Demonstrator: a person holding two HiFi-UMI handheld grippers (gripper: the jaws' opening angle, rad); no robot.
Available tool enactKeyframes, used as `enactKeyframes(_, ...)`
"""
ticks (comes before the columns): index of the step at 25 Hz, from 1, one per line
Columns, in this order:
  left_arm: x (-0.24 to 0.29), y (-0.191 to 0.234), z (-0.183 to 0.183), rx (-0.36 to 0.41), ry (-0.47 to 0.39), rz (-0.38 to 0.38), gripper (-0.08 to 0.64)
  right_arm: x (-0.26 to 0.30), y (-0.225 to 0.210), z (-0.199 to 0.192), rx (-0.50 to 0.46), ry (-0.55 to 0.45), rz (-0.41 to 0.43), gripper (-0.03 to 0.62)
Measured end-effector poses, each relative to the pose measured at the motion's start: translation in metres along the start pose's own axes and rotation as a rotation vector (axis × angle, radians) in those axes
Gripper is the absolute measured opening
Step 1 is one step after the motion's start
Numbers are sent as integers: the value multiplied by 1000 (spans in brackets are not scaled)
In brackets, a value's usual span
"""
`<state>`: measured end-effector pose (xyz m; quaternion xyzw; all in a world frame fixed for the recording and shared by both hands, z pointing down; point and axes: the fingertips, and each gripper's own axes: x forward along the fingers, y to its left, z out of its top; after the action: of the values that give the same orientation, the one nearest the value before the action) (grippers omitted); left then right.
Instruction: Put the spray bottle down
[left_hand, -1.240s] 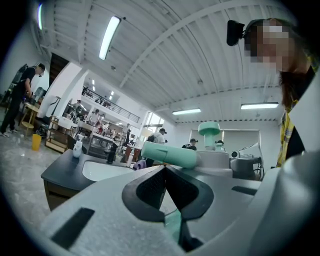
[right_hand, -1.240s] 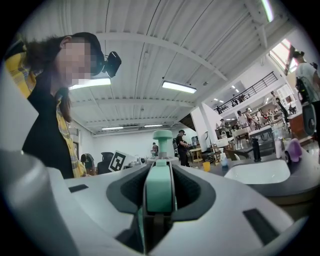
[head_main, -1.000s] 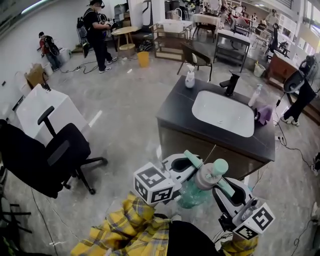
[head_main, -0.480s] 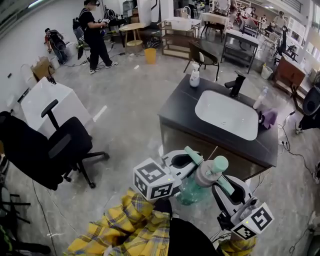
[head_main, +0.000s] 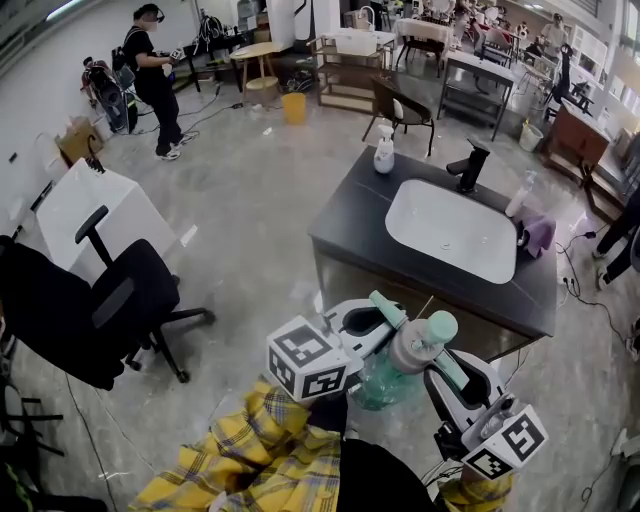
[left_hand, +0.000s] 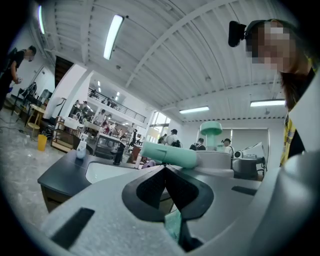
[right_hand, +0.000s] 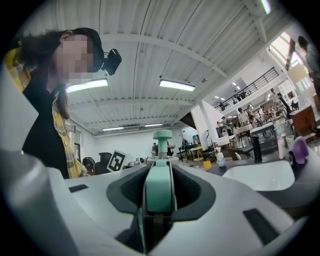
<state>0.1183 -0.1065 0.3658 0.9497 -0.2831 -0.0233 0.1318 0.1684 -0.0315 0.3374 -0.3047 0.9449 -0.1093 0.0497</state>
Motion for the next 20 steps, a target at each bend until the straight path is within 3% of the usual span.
enactKeyframes(3,5,11,-1,0,-4,-6,6,8,-9,-1,-2,5,-4,115)
enactKeyframes(20,62,177,62,-13,-39,-41,6,153,-116,35,-30,20,-33,115)
